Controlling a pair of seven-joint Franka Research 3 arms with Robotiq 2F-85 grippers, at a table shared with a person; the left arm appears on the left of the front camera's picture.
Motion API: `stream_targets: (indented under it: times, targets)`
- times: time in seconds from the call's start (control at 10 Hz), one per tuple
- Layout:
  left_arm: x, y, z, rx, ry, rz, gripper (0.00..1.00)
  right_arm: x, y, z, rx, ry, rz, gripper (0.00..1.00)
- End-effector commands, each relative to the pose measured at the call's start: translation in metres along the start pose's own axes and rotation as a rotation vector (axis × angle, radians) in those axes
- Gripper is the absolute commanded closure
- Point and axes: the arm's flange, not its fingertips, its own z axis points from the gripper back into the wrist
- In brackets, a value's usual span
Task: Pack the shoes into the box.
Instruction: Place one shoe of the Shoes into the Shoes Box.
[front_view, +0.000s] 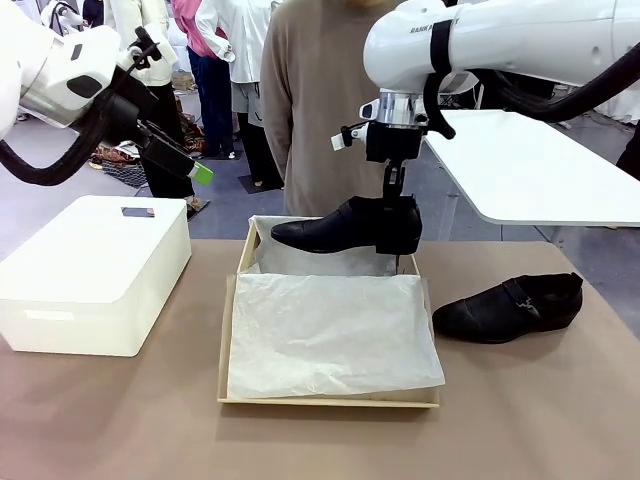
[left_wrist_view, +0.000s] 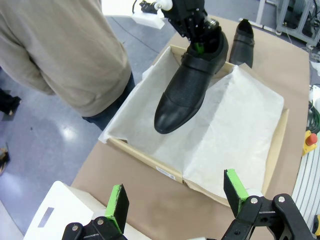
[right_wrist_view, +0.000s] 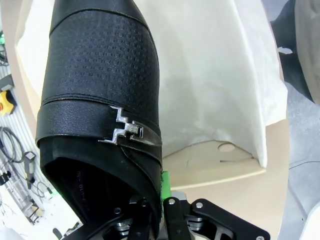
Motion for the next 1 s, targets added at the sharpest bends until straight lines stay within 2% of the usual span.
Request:
stream_targets:
  times: [0.0, 0.9]
  targets:
    - [0.000, 0.002, 0.001, -0.017, -0.011, -0.004, 0.00, 0.012, -0.003, 0.001, -0.023, -0.014, -0.027, 1.00]
    - [0.000, 0.002, 0.001, -0.017, -0.011, -0.004, 0.00, 0.041, -0.014, -0.039, -0.094, 0.016, 0.021, 1.00]
